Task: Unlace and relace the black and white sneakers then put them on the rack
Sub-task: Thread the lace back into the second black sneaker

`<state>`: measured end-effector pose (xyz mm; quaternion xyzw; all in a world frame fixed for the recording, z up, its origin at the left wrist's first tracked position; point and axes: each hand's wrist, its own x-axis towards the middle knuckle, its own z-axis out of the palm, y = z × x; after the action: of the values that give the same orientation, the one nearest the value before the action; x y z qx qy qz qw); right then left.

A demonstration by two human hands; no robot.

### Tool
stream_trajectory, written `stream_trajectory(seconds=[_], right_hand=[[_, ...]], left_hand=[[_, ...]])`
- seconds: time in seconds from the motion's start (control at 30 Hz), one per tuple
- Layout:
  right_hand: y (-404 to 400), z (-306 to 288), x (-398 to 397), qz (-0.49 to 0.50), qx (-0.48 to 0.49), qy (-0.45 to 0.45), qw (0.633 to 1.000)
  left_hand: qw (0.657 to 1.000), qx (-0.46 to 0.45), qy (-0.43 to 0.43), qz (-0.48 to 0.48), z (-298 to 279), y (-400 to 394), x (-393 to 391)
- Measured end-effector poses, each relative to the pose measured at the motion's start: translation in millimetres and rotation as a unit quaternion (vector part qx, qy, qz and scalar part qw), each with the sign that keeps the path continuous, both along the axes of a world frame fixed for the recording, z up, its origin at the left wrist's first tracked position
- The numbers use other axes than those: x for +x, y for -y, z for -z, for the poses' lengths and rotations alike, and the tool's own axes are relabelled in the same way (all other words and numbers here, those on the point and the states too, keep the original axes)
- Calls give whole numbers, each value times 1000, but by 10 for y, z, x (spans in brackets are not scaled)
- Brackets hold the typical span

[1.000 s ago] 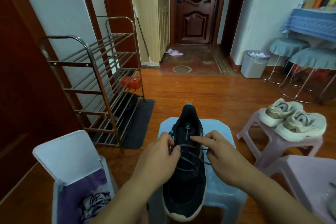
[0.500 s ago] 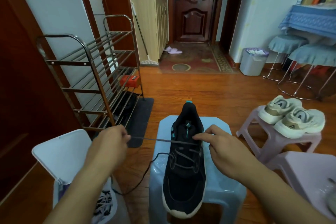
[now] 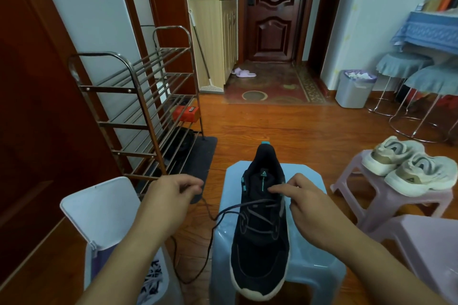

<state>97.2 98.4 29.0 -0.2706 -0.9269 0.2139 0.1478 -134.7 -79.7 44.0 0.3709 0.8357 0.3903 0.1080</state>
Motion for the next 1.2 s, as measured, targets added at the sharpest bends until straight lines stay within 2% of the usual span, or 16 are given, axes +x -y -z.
stream_trajectory(seconds=[0.1, 0.3, 0.43, 0.57, 0.67, 0.8, 0.87, 0.9, 0.97, 1.07, 1.1, 1.2], right_hand=[[13, 3, -41, 12, -7, -44, 999], [29, 3, -95, 36, -31, -85, 995], [45, 14, -97, 40, -26, -99, 994], [56, 20, -91, 45, -22, -106, 993], [59, 5, -85, 48, -25, -112, 992], [50, 4, -73, 63, -47, -129, 989], [52, 17, -75, 67, -59, -125, 988], [55, 23, -77, 68, -63, -124, 988], [52, 30, -75, 69, -67, -124, 988], [55, 28, -70, 69, -40, -127, 989], [59, 30, -72, 69, -22, -129, 989], [78, 47, -104, 69, 61, -131, 987]], left_hand=[[997, 67, -4, 27, -30, -73, 119], [993, 109, -42, 31, -22, -231, 202], [993, 115, -6, 38, -45, -296, 188], [980, 157, 120, -4, -31, -406, 358], [964, 119, 227, -69, 97, -496, 415], [870, 155, 455, -113, 147, -548, 454], [833, 181, 511, -114, 123, -551, 489], [829, 183, 519, -105, 112, -544, 508], [855, 163, 486, -80, 91, -508, 556], [933, 107, 342, -45, 81, -445, 611], [947, 94, 303, -42, 86, -436, 627], [960, 73, 268, -39, 108, -444, 629]])
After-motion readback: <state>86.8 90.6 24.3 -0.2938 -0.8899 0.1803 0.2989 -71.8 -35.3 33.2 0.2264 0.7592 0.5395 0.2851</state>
